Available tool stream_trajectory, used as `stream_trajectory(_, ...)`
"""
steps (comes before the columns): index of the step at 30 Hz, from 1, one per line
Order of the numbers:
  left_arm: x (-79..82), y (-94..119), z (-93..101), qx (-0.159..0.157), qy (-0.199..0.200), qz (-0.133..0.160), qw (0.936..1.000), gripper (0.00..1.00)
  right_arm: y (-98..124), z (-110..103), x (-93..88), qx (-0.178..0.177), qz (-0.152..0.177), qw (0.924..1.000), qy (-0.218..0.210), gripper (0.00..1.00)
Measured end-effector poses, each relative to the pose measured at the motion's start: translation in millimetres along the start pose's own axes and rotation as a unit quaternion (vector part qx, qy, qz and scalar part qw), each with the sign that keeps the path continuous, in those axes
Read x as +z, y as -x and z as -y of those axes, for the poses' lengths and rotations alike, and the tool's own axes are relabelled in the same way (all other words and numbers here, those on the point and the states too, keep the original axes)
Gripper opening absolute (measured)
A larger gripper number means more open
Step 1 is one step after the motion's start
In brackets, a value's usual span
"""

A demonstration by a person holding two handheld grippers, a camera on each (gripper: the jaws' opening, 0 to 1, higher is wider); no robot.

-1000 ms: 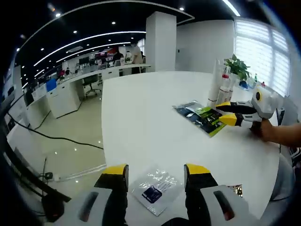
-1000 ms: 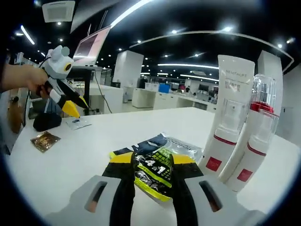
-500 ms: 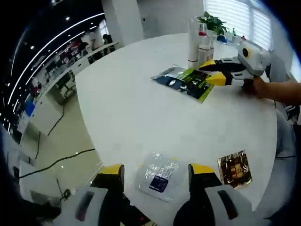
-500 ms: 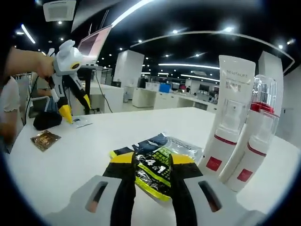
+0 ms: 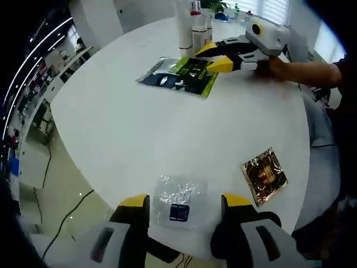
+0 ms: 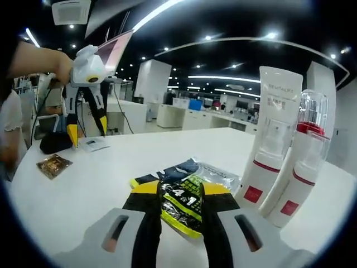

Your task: Arrange the skincare products in the storage area until every visible bottle or jar stands upright without overlapping.

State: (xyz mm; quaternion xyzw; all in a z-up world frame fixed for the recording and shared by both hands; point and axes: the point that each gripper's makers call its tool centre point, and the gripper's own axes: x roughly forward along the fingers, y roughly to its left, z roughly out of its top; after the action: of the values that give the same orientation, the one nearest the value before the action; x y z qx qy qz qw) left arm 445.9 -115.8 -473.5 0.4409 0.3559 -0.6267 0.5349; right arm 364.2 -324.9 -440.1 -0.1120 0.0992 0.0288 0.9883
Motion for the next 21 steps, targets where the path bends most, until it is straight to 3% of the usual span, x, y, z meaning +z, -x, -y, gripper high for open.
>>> stream_trajectory(5,-18.6,-3.1,-9.1,0.007,-0.023,-0.056,0.9982,0.52,4.0,-1.0,0.2,0.0,0.001,1.0,-0.001,0.25)
stream_trajectory(9,-12.0,-2.6,-11.6,0.005,-0.032,-0.049,0.9983,0.51,10.2,-2.4,1.5,-0.003,0.003,1.0,-0.002,0.25)
stream_trajectory(13,-16.2,-5.5,-5.2,-0.013,-0.057,-0.091,0.9941,0.51,8.5,-2.7,1.7,-0.001,0.003,1.0,0.0,0.24)
stream_trajectory(21,-10.9,-5.8,-3.2,-0.021,-0.084,-0.124,0.9886,0.48,7.0,-4.1,1.3,0.003,0.001,1.0,0.006,0.23)
